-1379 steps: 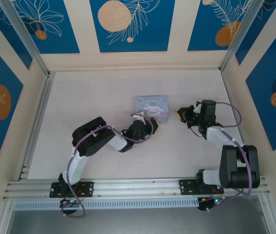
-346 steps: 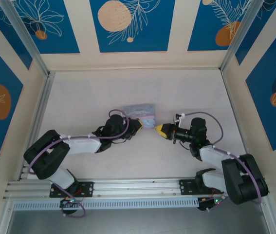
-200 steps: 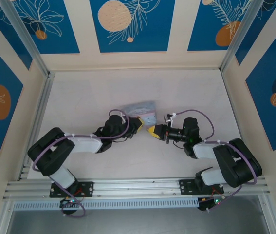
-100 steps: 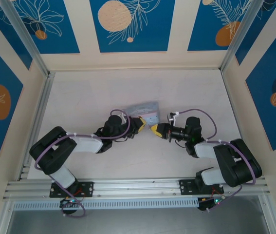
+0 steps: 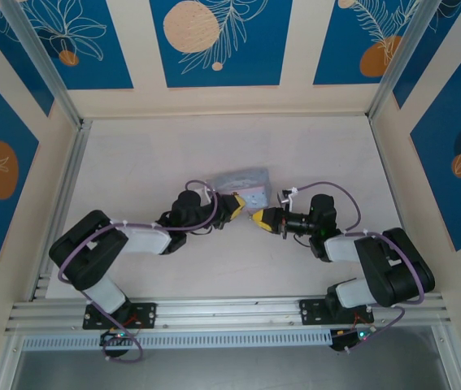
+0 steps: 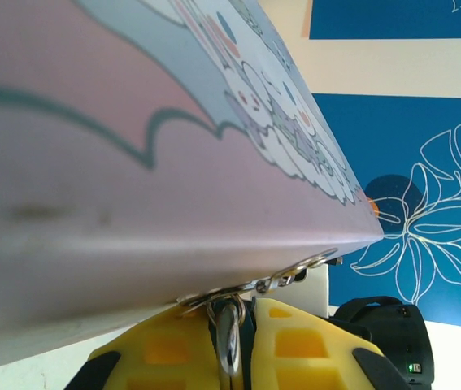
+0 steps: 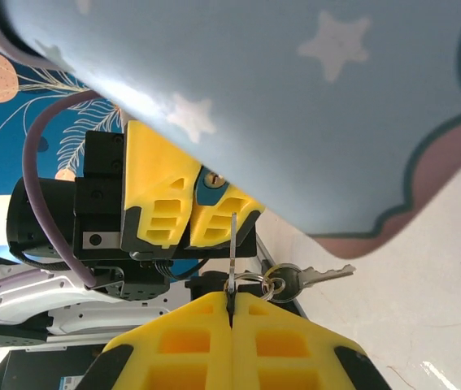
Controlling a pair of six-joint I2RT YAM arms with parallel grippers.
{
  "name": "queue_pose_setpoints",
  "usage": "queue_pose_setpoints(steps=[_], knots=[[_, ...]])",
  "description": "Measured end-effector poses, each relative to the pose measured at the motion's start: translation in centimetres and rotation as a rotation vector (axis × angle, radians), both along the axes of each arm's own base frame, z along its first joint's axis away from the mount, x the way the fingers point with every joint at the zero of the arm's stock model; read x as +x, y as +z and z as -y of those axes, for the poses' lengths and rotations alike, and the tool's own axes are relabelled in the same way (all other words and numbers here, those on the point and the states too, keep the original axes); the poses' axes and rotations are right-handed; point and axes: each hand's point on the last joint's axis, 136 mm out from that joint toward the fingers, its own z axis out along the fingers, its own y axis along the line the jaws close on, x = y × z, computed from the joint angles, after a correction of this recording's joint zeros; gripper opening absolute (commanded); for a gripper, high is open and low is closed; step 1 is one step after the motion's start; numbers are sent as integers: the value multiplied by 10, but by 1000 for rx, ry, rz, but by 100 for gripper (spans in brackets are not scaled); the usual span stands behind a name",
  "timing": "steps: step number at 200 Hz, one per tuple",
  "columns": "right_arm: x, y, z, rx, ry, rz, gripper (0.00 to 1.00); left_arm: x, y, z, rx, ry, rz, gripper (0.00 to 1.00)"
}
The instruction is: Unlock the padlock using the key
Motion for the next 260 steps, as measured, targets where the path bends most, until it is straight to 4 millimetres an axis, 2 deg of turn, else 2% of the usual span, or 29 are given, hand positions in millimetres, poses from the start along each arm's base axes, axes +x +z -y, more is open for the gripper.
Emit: queue_pose_setpoints(steps=[156,260], knots=[[10,-7,-3,-6,-1,-22,0,-3,-9,3,10,-25,-19,0],[10,-5,-10,-2,17,-16,0,-3,-11,2,13,-27,-18,0]])
